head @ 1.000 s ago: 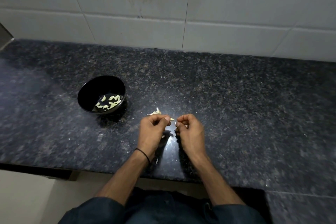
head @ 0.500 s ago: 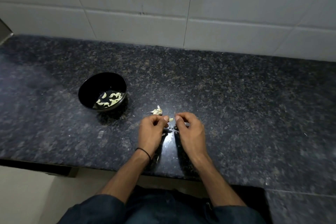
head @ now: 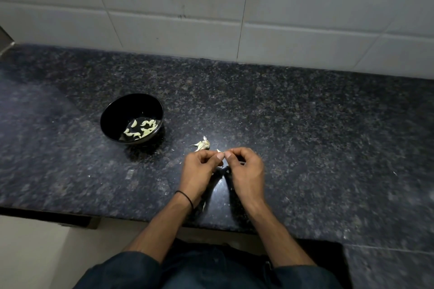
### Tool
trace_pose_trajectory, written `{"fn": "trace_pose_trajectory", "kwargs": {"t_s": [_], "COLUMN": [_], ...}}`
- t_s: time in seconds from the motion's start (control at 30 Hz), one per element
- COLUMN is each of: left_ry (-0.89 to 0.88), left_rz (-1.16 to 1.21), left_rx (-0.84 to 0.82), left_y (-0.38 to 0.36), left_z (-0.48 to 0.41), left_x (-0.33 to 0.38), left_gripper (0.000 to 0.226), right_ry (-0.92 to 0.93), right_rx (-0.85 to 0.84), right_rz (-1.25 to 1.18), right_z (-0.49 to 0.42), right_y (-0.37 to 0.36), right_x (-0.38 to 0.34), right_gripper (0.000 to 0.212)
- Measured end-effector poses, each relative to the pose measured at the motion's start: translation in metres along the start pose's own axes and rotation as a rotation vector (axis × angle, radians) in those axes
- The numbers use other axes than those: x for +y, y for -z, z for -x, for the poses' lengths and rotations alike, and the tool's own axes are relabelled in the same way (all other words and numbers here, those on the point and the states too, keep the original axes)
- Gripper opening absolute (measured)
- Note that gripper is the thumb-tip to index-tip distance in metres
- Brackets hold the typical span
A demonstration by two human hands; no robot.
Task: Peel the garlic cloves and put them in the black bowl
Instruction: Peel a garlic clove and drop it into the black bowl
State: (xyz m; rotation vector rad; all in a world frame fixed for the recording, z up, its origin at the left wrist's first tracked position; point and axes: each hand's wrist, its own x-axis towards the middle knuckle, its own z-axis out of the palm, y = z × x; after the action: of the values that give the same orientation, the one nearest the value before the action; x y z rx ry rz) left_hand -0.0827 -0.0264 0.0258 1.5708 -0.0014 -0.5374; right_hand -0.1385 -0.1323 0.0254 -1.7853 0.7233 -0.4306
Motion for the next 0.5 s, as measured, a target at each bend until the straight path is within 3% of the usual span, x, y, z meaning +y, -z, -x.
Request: {"fn": "trace_pose_trajectory", "kwargs": {"t_s": [0.3, 0.5], "left_ry": [0.024, -0.103], "left_rz": [0.041, -0.251], "left_rx": [0.041, 0.058], "left_y": [-0.0023, 0.0029], "left_z": [0.0005, -0.0039], "left_x": [0.0040, 0.0049], "left_gripper": [0.008, 0.005], "right_ry": [-0.035, -0.163], "right_rx": [0.039, 0.026], "right_rz": [-0.040, -0.154], "right_z": [0.0041, 0.0050], "right_y": [-0.0031, -0.0007], "right_x": [-0.0050, -0.0061], "right_gripper": [0.012, 0.015]}}
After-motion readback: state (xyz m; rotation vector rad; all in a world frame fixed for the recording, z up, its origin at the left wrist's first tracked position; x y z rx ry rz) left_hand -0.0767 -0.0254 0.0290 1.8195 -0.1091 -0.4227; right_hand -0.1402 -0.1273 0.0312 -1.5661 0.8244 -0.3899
